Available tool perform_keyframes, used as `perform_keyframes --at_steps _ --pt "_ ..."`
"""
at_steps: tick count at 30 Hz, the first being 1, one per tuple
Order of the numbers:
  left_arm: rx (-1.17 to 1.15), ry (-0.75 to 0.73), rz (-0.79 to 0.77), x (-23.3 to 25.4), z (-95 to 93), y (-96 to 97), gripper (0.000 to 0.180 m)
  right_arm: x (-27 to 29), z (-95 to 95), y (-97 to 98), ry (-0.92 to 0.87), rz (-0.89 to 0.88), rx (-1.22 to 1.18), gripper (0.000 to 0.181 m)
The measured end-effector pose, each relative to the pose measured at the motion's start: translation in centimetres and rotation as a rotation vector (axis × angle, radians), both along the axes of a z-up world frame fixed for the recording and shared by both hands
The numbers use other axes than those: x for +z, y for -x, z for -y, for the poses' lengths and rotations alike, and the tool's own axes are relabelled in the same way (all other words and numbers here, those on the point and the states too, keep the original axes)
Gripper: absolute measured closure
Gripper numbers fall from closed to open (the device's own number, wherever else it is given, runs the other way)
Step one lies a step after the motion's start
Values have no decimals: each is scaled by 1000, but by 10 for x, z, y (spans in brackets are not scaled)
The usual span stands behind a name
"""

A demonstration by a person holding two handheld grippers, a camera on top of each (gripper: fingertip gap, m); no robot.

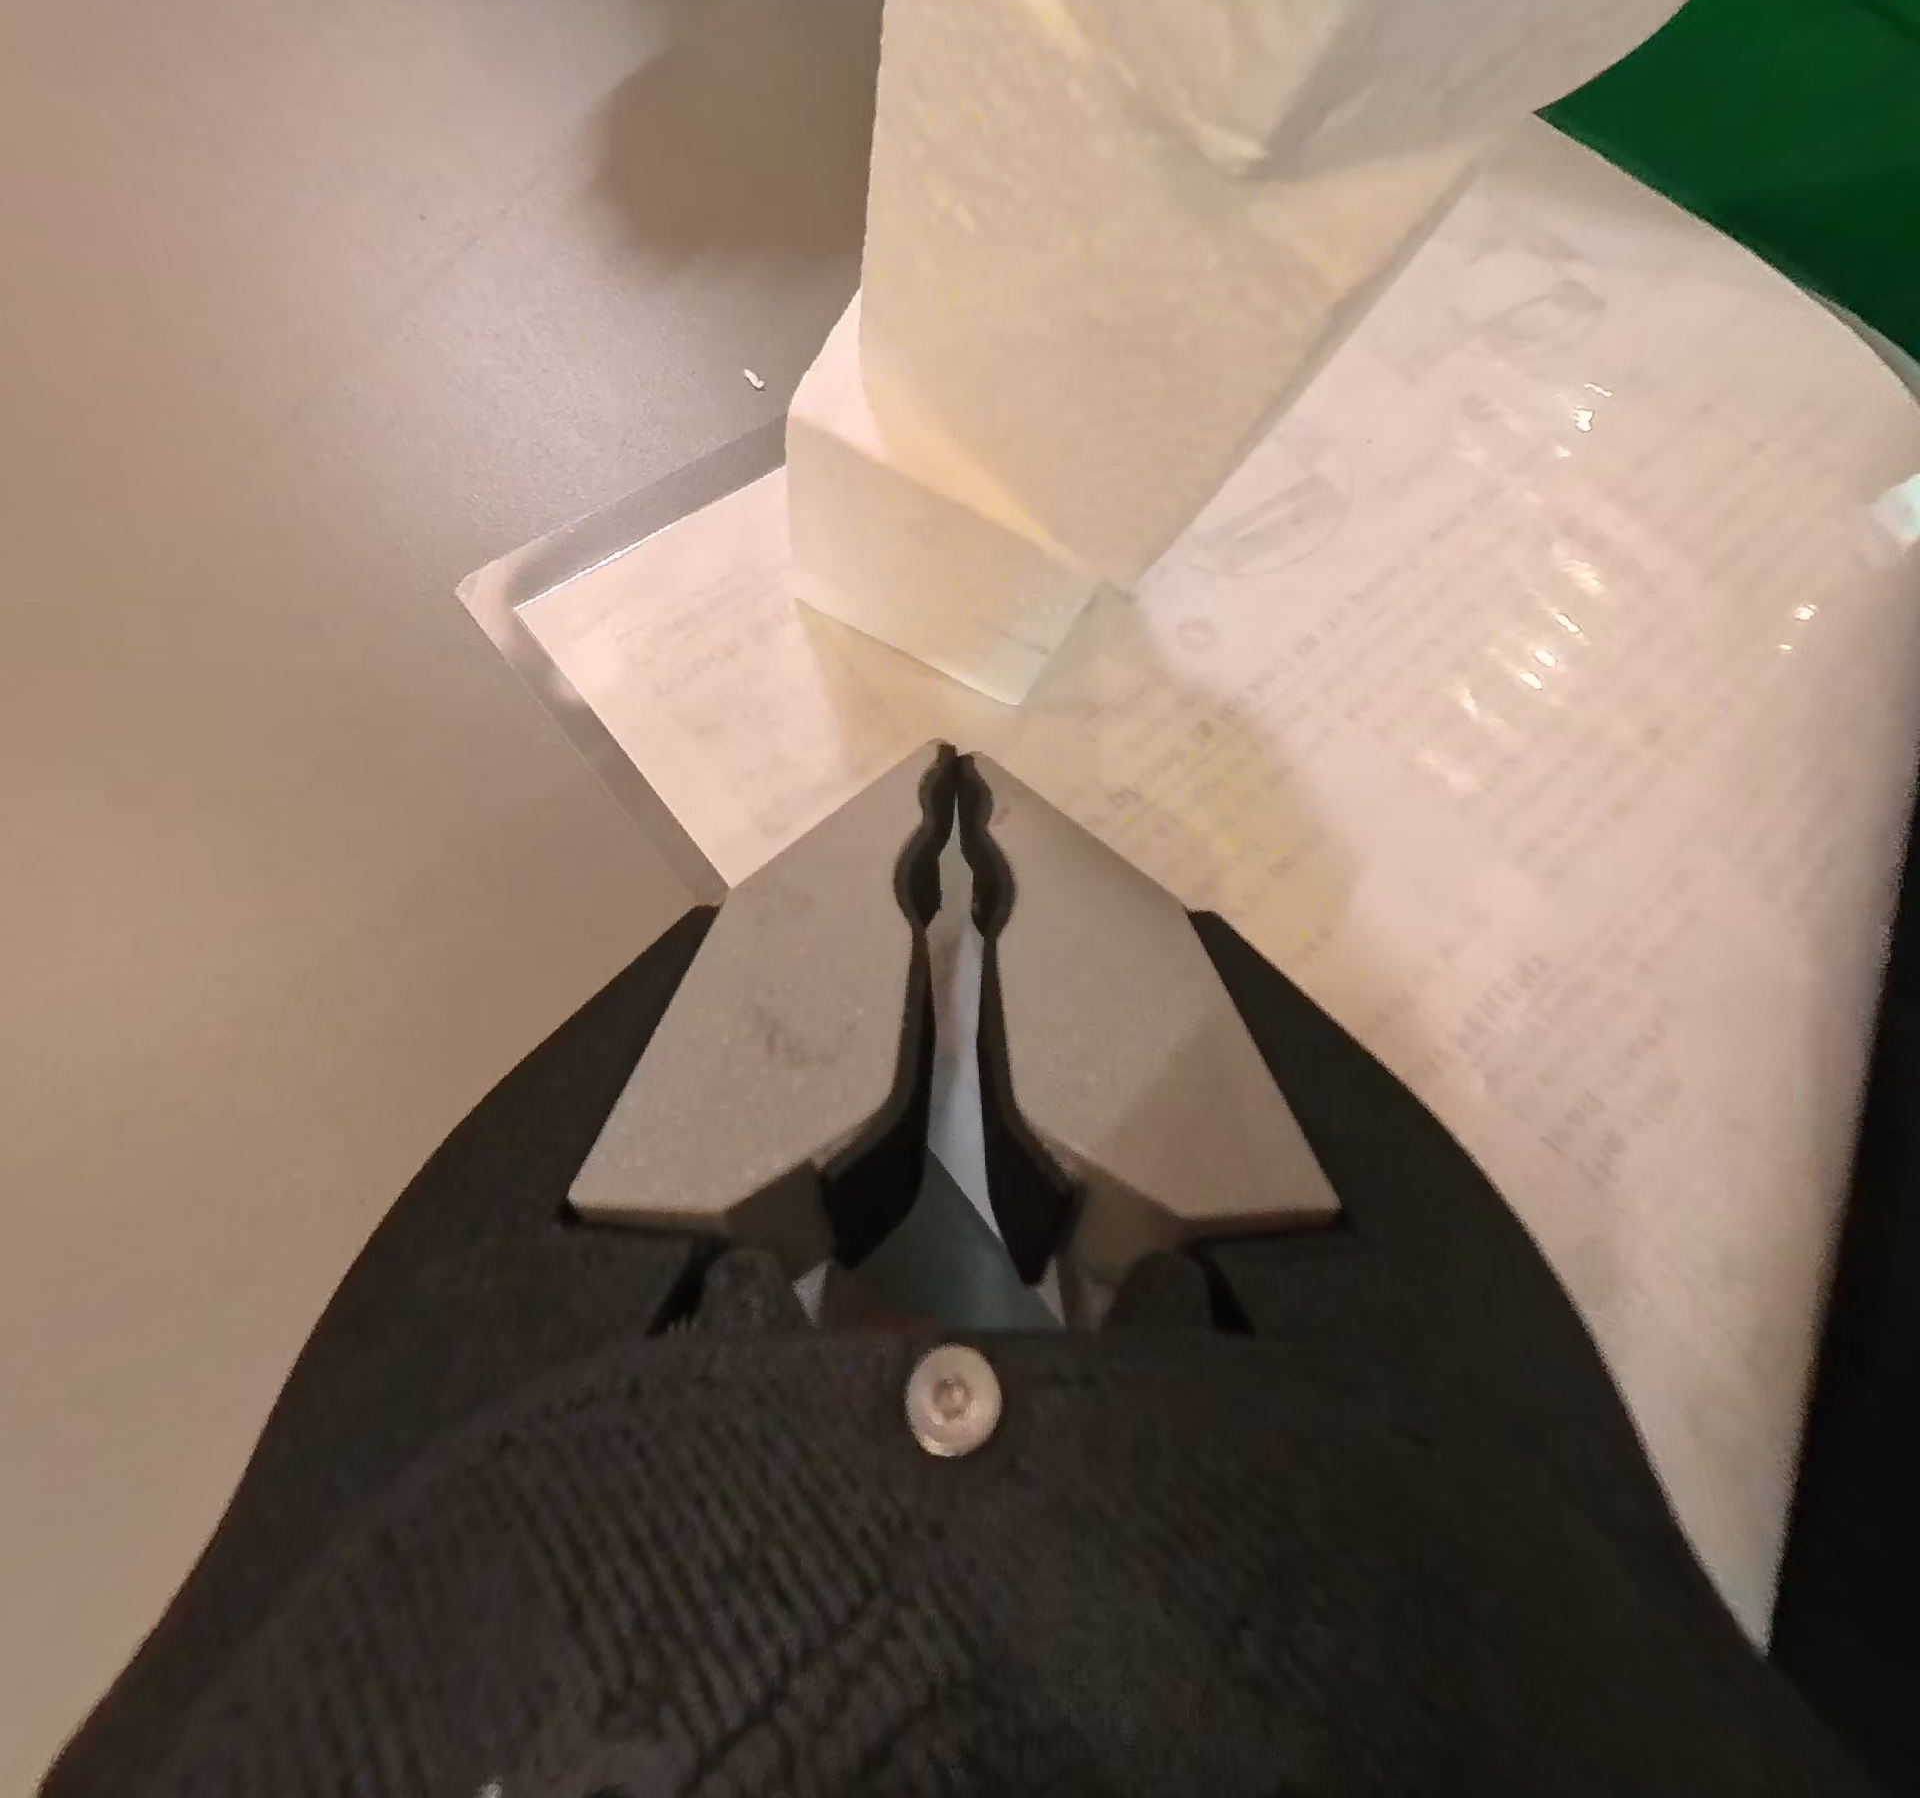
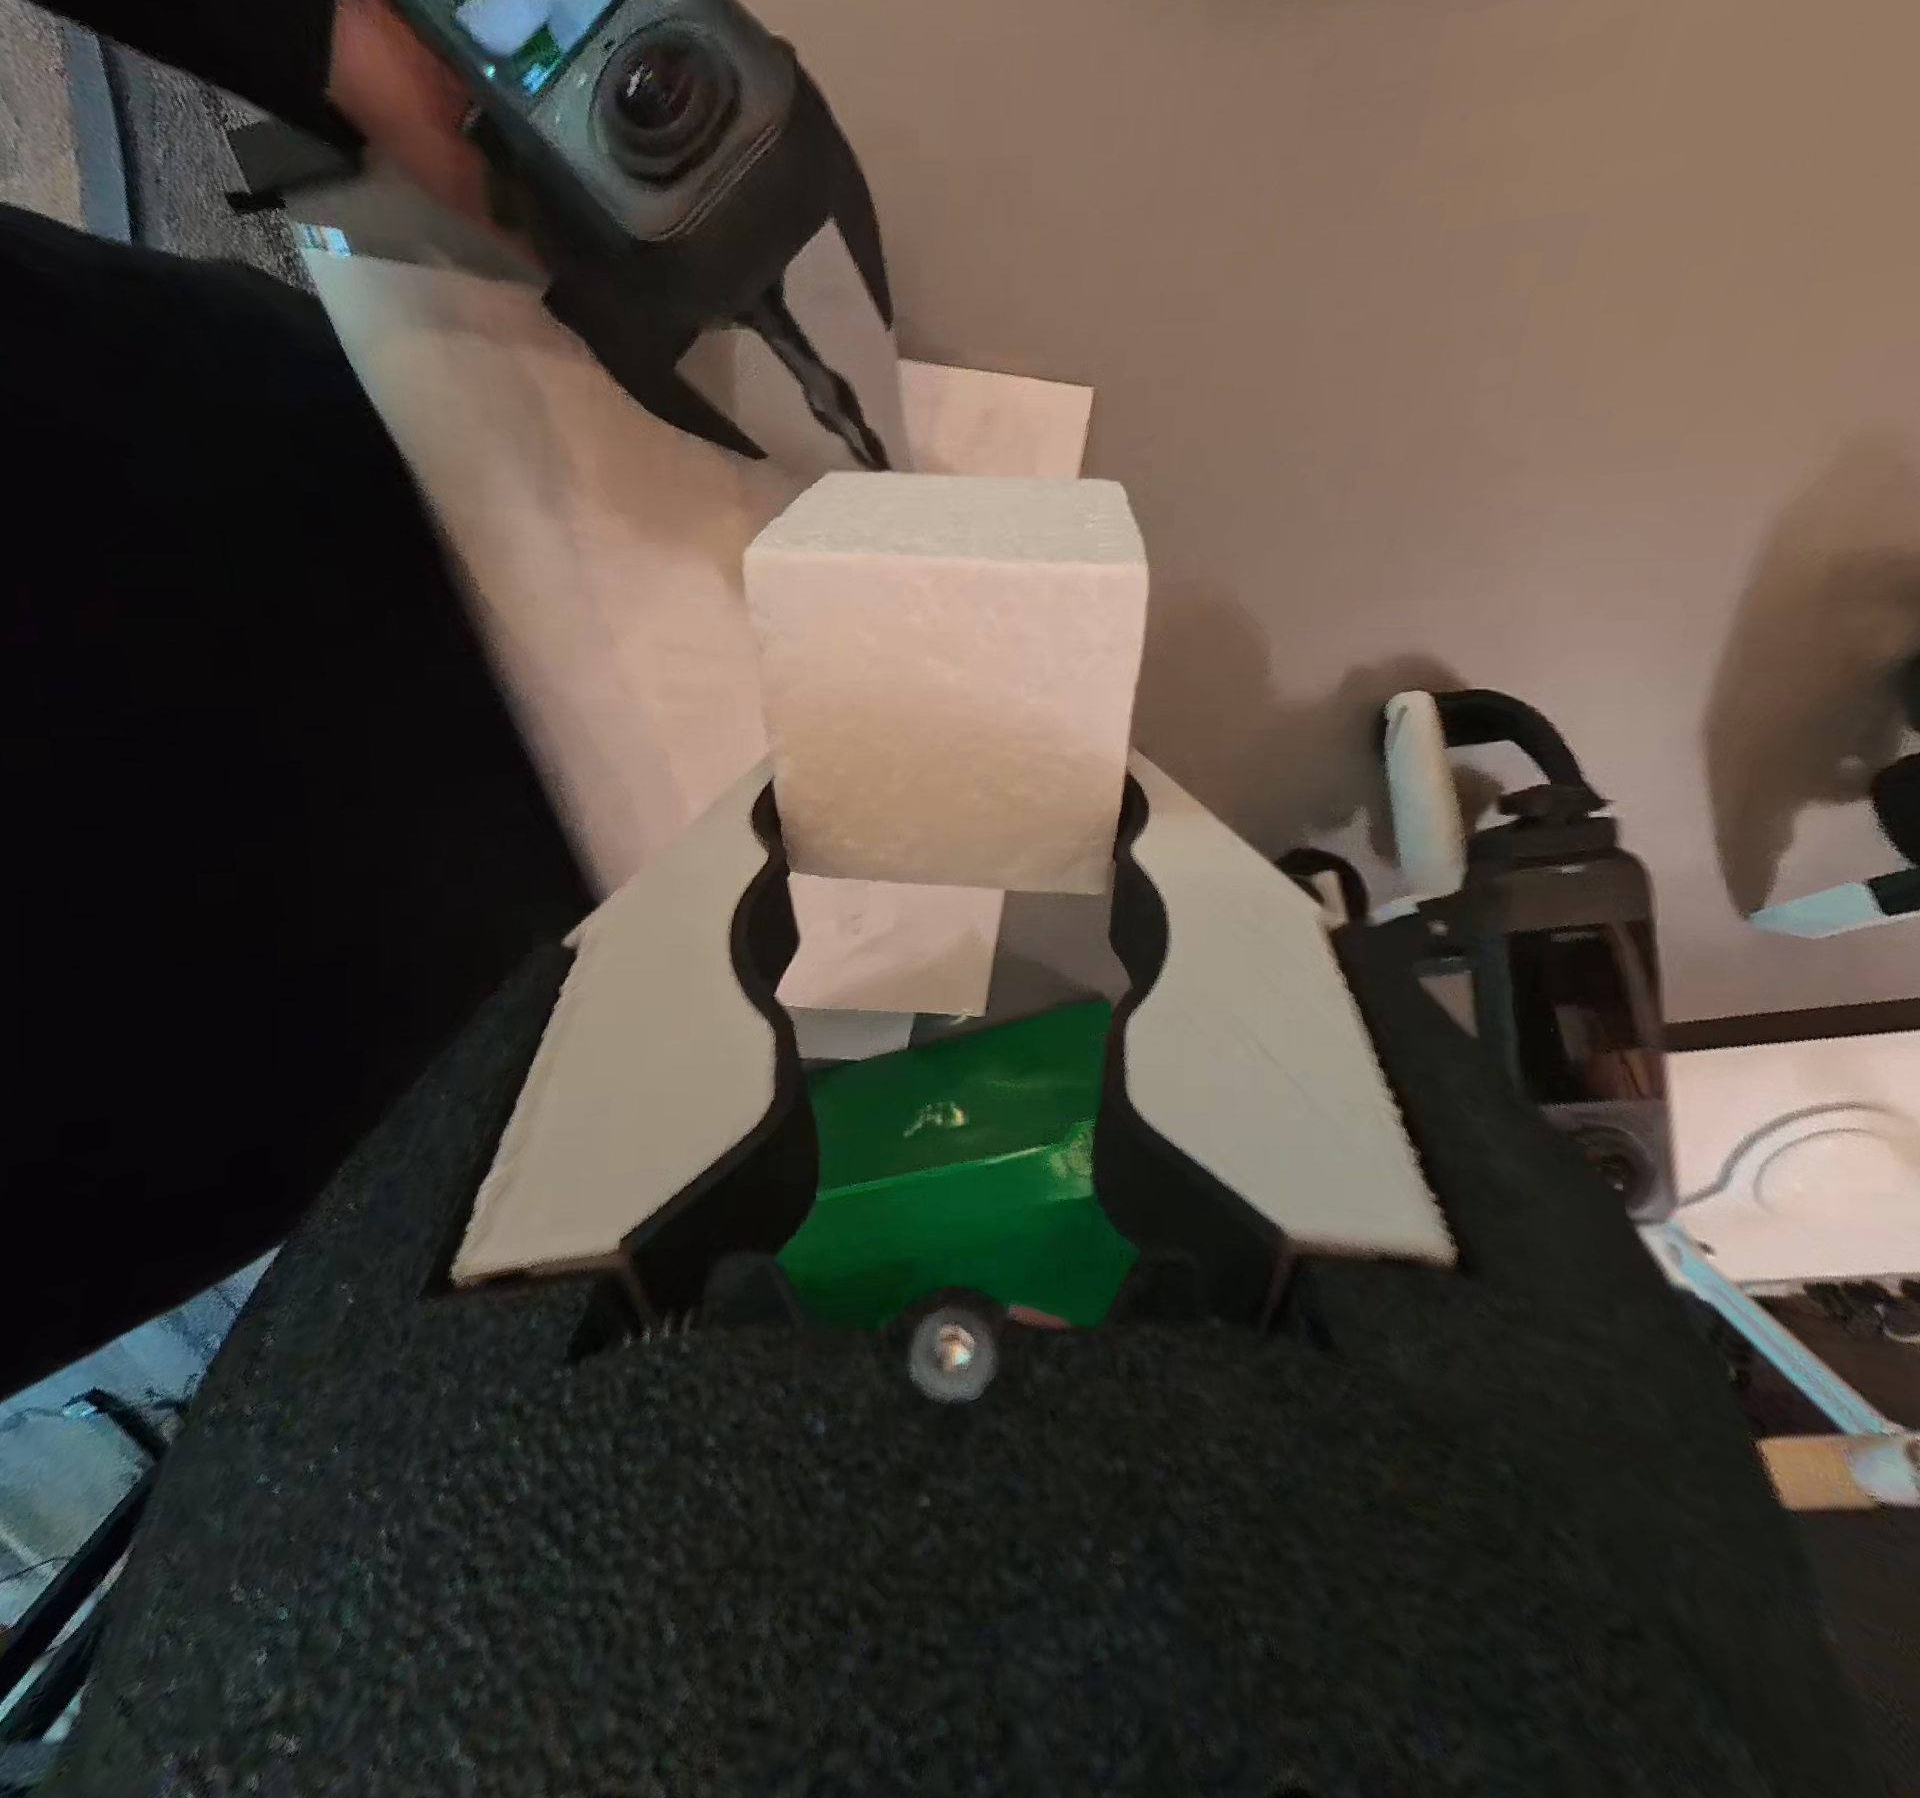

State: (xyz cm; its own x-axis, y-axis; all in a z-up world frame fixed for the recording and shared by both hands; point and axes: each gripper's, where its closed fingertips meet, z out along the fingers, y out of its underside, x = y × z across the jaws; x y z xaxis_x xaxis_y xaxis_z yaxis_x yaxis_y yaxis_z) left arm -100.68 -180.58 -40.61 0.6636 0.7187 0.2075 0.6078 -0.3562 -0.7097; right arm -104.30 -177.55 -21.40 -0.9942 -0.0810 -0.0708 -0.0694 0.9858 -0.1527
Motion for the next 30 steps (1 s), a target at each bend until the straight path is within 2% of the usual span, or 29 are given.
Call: perform_keyframes --at_steps 9,15,18,21,23,25,26,28,30 --pt "-3 2 -5 0 0 0 180 -37 -10 -9 -18 -3 -23 122" --pt "-3 -1 -2 0 0 0 180 -27 -12 -6 22 -13 -65 116" --pt "-4 -1 -3 0 0 0 180 -9 -18 -1 87 -43 -123 113" --pt "-3 3 -7 0 0 0 180 17 -23 8 270 -109 -232 114" --pt "-3 5 -9 0 0 0 180 28 -30 2 443 -96 -302 129" --pt "-4 3 -6 0 0 0 180 10 -42 -22 535 8 -381 165" --pt "-6 3 -5 0 0 0 180 -13 -49 -41 519 96 -420 180" --pt "-11 2 -3 0 0 0 180 -64 -55 -96 411 317 -436 181" --pt "-10 -5 3 0 0 0 180 -96 -43 -138 382 394 -364 181"
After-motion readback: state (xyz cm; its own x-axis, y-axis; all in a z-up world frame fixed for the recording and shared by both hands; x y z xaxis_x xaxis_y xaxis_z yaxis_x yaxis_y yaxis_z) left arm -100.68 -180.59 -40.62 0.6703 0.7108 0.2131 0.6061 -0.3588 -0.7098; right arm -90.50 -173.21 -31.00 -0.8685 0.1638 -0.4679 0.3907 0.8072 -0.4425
